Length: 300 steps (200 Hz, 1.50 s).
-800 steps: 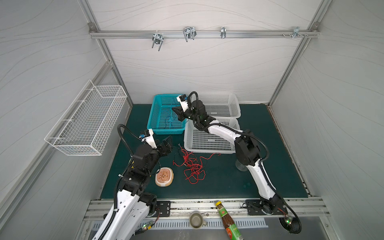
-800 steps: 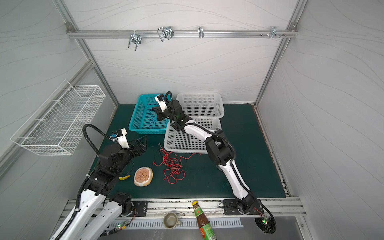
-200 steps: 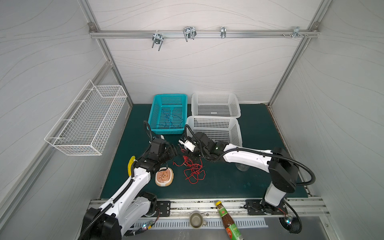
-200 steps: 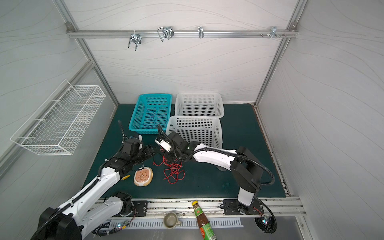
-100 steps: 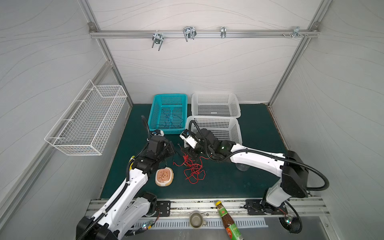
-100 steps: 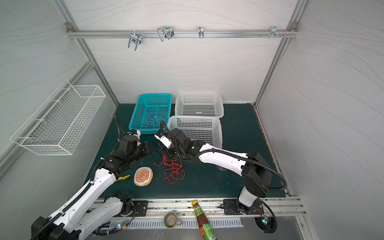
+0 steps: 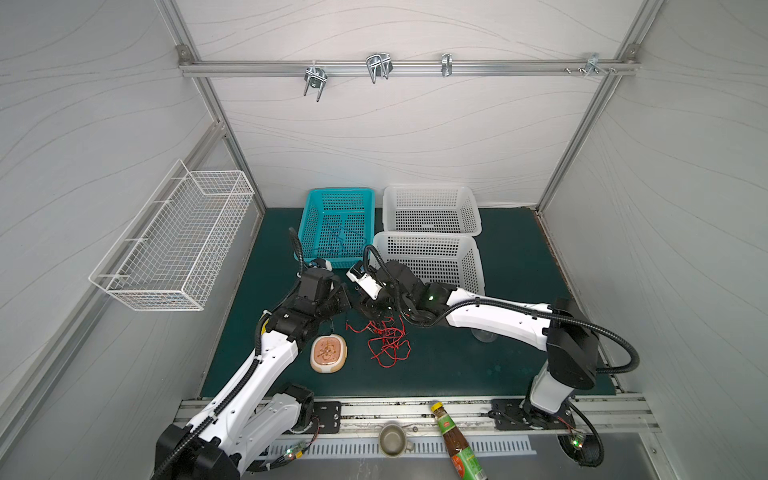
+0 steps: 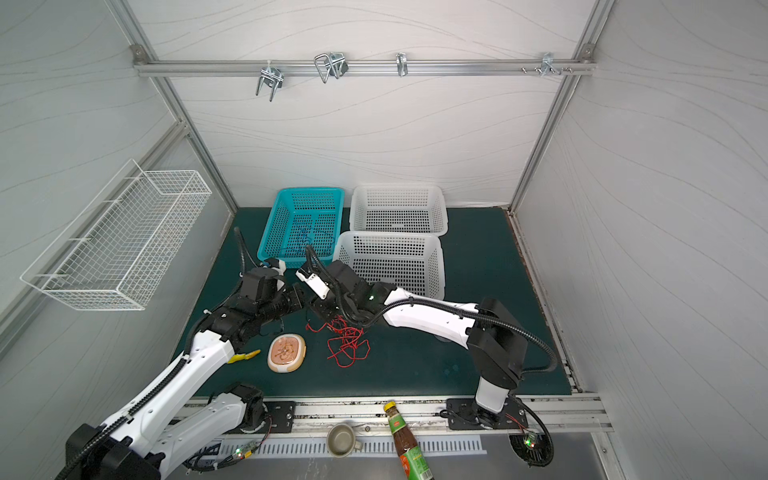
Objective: Untangle the cables
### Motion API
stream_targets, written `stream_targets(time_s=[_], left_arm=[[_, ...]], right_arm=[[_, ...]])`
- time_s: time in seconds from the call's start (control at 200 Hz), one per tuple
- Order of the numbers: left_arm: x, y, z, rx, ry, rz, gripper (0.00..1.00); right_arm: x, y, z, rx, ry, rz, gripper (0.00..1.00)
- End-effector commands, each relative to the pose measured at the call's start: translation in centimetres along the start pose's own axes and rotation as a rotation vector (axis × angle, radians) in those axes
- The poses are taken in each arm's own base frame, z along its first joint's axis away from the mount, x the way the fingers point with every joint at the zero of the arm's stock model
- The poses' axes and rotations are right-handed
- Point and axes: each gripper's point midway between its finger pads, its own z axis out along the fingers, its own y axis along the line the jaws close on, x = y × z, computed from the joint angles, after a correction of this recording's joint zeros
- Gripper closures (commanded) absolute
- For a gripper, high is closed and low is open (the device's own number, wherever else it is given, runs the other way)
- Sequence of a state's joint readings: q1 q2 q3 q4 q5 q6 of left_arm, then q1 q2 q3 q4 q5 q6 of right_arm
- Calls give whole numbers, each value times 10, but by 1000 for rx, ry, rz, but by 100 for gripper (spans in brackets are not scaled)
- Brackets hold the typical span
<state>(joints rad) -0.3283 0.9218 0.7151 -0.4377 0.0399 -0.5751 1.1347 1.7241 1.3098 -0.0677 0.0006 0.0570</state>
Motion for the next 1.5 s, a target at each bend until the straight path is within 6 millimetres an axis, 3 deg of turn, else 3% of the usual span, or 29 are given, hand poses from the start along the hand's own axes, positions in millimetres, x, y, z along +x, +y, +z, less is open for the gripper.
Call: stream_targets(time_s=[0.0, 0.19, 0.4, 0.52, 0.62, 0.755, 0.85, 0.905, 0.991, 1.101, 1.256, 1.496], left_arm=[[-39, -33, -29, 95, -109, 27, 100], [-53, -58, -49, 189, -122, 6, 100], [-66, -81, -70, 290, -150, -30, 100], [-71, -88, -78, 322, -159, -40, 100], [-72, -90, -80, 330, -164, -52, 100], [-72, -86, -78, 315, -163, -62, 100], [-69, -80, -74, 284, -162, -61, 100], [-68, -76, -73, 269, -166, -53, 85], [-64, -70, -72, 253, -173, -43, 53], [-57, -56, -71, 213, -195, -50, 34], [-48, -43, -73, 194, -210, -54, 26], [-34, -35, -68, 203, -207, -50, 25]], right_arm=[[1, -1, 12, 13, -15, -6, 44], [-14, -9, 18, 28, -89, 1, 37], [-31, -25, 19, 37, -156, 21, 40], [-38, -33, 15, 30, -197, 25, 55], [-44, -37, 11, 4, -223, 32, 78], [-49, -37, 6, -11, -233, 15, 100], [-56, -34, 1, -33, -240, -4, 100], [-64, -31, -5, -41, -256, -18, 100], [-80, -30, -21, -39, -297, -35, 100], [-103, -35, -46, -37, -354, -35, 100], [-139, -40, -88, -46, -451, -31, 100], [-180, -45, -142, -32, -566, -32, 100]])
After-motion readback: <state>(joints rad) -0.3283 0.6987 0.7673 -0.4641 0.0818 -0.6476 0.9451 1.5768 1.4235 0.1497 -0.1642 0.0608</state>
